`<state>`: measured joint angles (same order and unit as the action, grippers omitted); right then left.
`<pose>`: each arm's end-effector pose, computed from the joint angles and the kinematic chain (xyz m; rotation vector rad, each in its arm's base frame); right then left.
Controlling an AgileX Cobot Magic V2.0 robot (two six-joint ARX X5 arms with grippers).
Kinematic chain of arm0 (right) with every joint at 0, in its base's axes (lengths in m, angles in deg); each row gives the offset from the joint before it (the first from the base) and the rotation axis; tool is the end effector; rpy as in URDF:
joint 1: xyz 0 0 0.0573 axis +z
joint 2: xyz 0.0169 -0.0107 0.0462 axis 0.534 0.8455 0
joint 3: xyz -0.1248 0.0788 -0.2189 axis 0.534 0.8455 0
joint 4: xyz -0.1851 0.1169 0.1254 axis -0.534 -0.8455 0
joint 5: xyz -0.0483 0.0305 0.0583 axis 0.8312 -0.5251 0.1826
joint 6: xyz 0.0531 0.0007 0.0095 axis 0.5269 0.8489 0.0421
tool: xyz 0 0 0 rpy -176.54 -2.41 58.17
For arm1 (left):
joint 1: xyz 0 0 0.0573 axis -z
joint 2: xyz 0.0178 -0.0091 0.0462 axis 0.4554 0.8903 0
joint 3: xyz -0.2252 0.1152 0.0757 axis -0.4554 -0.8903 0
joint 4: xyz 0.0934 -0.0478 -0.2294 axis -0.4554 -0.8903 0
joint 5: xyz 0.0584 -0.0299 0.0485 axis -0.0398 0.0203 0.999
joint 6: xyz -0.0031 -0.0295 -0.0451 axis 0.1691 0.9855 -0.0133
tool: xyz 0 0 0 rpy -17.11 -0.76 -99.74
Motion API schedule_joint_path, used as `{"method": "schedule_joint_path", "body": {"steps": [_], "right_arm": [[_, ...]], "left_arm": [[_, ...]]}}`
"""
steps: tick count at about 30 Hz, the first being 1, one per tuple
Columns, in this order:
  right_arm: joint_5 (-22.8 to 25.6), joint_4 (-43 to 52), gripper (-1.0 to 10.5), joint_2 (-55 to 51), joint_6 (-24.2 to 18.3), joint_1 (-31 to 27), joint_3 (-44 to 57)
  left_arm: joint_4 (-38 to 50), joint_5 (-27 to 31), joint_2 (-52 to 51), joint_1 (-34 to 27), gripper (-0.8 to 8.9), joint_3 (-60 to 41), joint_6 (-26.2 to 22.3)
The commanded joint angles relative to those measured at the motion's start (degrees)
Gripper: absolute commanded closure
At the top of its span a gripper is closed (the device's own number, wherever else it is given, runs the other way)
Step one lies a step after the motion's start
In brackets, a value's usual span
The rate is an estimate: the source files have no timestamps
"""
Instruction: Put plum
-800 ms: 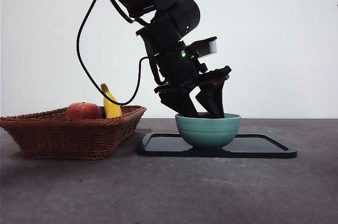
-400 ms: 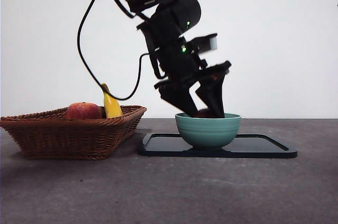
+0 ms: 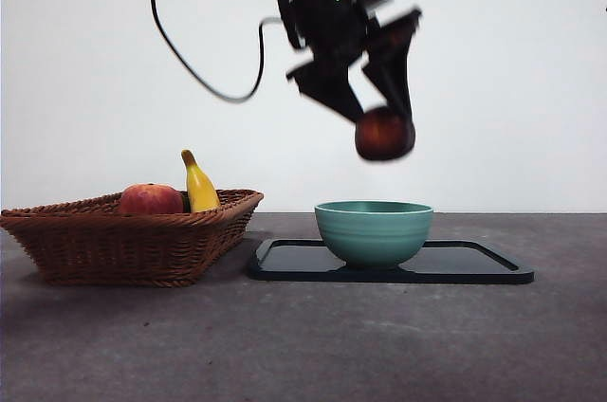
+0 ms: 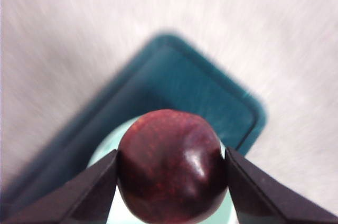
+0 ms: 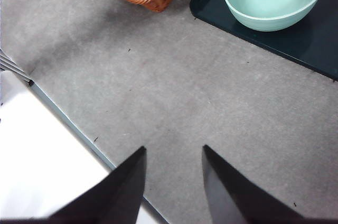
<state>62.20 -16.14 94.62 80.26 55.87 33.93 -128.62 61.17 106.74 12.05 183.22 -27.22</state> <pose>0.1010 0.0576 0.2959 0.0782 0.8233 0.7807 0.3649 -0.3045 0.2991 0.3309 0.8121 -0.8848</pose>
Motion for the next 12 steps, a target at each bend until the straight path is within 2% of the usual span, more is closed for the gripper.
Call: {"method": "schedule_joint_path", "body": {"steps": [1,5,12], "right_arm": [[-0.1,0.3,7.8,0.2,-0.9,0.3,-0.5],[-0.1,0.3,7.8,0.2,-0.9,0.3,-0.5],[-0.1,0.4,7.8,0.2,-1.3,0.3,-0.5]], "left_arm": [[-2.7,0.1,-0.3,-0.8,5.39,5.6,0.8],[-3.8,0.0,-4.1,-2.6,5.39,6.6,2.5],[-9.0,-0.2,-13.1,-6.5,5.37,6.6,2.5]]}}
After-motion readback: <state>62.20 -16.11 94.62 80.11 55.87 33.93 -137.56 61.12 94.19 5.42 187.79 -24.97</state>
